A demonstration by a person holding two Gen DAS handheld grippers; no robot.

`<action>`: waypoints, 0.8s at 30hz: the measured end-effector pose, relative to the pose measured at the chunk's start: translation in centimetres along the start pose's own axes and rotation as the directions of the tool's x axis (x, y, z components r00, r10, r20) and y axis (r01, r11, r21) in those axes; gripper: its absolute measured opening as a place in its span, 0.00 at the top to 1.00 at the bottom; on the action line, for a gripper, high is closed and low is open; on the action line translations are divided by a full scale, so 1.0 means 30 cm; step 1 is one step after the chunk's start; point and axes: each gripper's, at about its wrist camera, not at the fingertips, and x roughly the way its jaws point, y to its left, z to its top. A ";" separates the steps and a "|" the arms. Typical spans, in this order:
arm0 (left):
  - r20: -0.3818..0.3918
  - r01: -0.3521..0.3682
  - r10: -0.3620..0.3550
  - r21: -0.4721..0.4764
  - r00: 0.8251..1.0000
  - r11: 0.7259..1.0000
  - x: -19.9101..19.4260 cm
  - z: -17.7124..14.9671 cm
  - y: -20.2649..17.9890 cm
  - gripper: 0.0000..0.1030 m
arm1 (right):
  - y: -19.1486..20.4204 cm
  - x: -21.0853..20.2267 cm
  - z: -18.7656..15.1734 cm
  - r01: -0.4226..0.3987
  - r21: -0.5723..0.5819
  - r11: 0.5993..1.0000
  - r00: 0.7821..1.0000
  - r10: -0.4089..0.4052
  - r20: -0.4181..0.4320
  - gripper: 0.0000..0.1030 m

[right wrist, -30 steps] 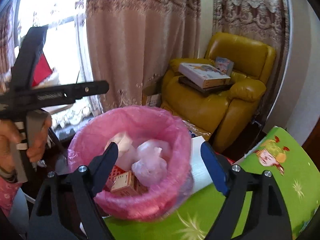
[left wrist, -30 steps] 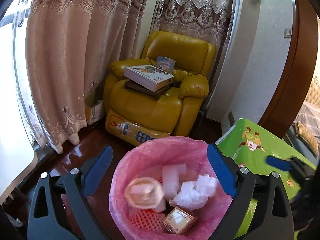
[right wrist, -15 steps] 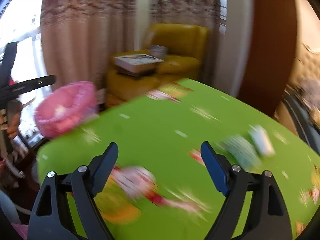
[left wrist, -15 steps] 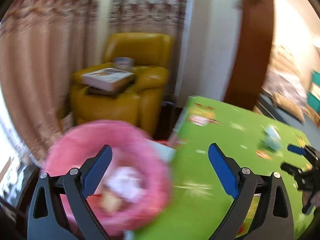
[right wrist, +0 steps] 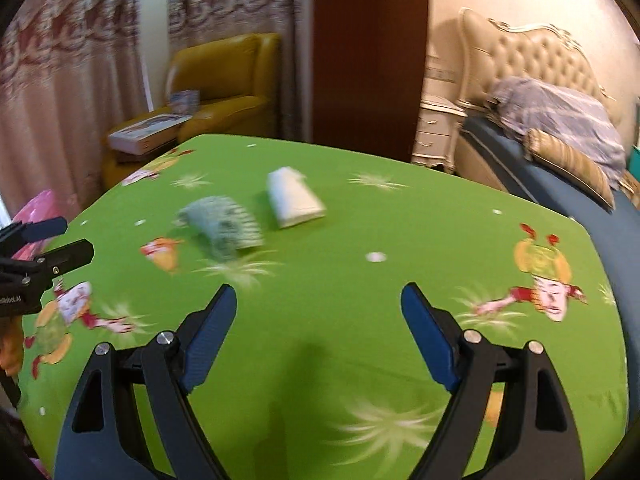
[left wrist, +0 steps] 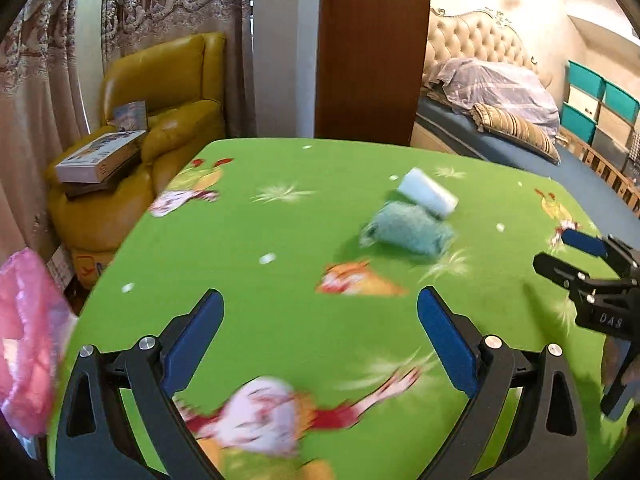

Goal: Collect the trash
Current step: 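Grasp the green-and-white striped cloth with the left gripper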

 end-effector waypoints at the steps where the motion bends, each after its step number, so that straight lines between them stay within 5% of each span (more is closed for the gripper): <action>1: 0.002 -0.007 0.007 -0.009 1.000 1.000 0.020 0.016 -0.023 0.11 | -0.025 0.003 -0.003 0.012 0.018 1.000 1.000 -0.012 0.000 0.25; 8: -0.049 -0.006 0.002 -0.071 0.999 0.997 0.195 0.112 -0.157 0.11 | -0.159 0.029 0.015 0.020 0.122 0.992 1.000 -0.018 -0.015 0.34; 16: -0.120 -0.041 0.031 -0.085 0.992 0.996 0.363 0.172 -0.243 0.12 | -0.156 0.061 0.065 -0.010 0.055 0.998 1.000 0.010 -0.012 0.34; 21: -0.186 -0.061 0.044 -0.088 0.981 0.994 0.437 0.191 -0.224 0.20 | -0.166 0.095 0.093 -0.021 0.060 0.998 1.000 0.022 -0.020 0.34; 24: -0.193 -0.038 0.032 -0.030 0.981 0.999 0.437 0.171 -0.225 0.39 | -0.158 0.139 0.106 -0.034 0.065 0.997 0.998 0.037 -0.050 0.34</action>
